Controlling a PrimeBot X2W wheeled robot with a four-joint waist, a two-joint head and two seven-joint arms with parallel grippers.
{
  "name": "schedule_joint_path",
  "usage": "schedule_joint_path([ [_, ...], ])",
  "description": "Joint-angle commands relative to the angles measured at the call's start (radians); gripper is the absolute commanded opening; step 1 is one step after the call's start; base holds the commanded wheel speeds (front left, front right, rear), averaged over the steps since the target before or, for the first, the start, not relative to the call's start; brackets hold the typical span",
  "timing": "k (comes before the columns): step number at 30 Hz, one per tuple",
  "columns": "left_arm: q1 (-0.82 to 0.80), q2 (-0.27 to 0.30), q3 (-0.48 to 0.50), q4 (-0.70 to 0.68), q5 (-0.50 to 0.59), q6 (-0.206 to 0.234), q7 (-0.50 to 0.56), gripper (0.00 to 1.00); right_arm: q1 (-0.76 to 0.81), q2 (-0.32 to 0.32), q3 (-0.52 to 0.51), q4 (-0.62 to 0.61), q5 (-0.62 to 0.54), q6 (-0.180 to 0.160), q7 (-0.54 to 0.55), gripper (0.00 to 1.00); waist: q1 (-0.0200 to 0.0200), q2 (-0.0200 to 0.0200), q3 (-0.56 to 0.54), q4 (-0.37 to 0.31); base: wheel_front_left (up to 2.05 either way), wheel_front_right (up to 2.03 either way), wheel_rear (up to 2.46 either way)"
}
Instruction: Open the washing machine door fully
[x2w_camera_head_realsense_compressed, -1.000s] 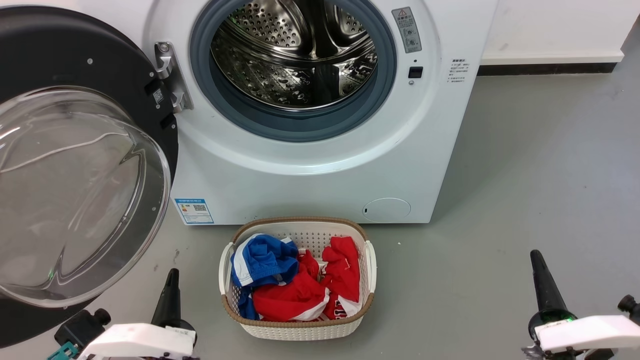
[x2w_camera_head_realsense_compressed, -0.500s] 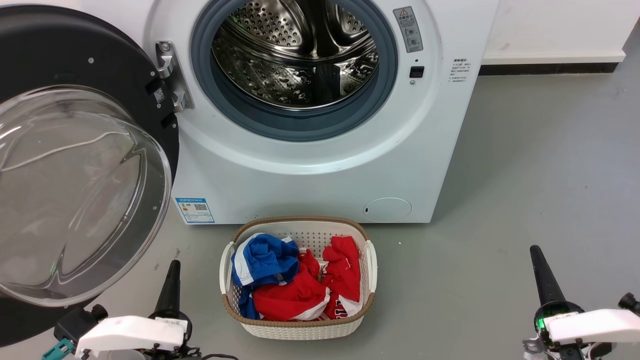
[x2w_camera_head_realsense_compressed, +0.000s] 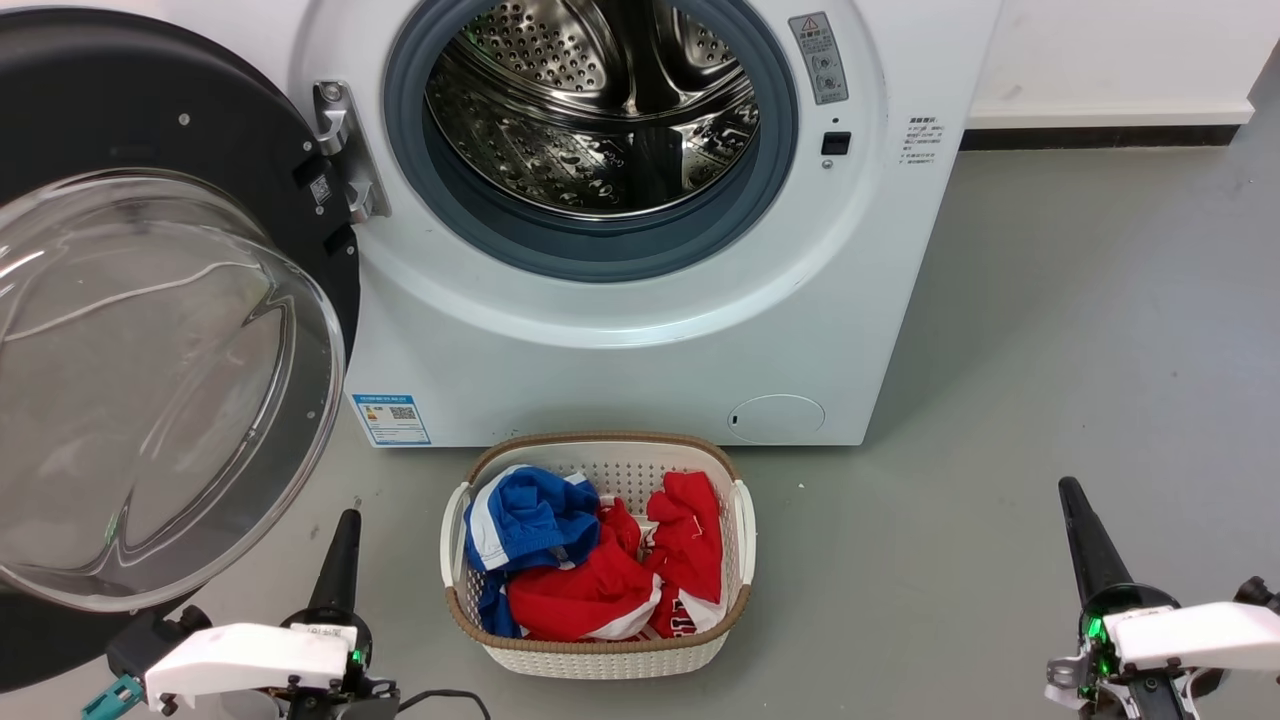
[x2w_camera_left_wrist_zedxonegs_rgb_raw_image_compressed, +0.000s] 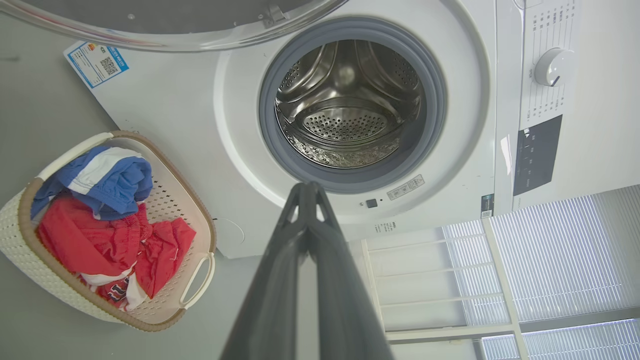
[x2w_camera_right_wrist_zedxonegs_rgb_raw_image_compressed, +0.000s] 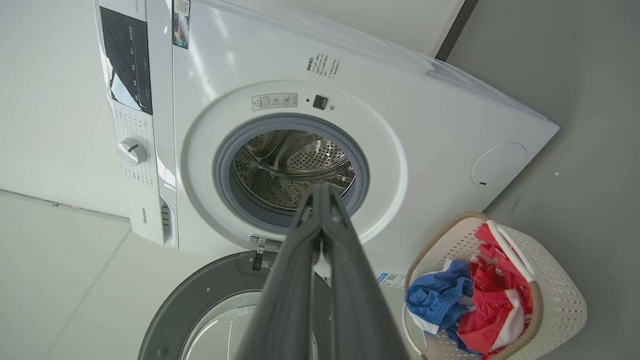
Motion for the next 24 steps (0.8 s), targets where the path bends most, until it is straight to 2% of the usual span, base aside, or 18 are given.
schedule_joint_path([
  [1,-0.022,0.000,0.003,-0.003,-0.018,-0.004,0.006,0.00,-0.023,-0.004,-0.002,-0.002,0.018,0.000,0.002,0.00,0.0000,0.0000,0.000,0.000,0.00,0.00,0.00],
  [24,-0.049,0.000,0.018,0.017,-0.215,-0.019,0.055,0.00,-0.058,0.001,-0.018,0.030,0.200,0.000,0.054,0.00,0.0000,0.0000,0.002,0.004,0.00,0.00,0.00],
])
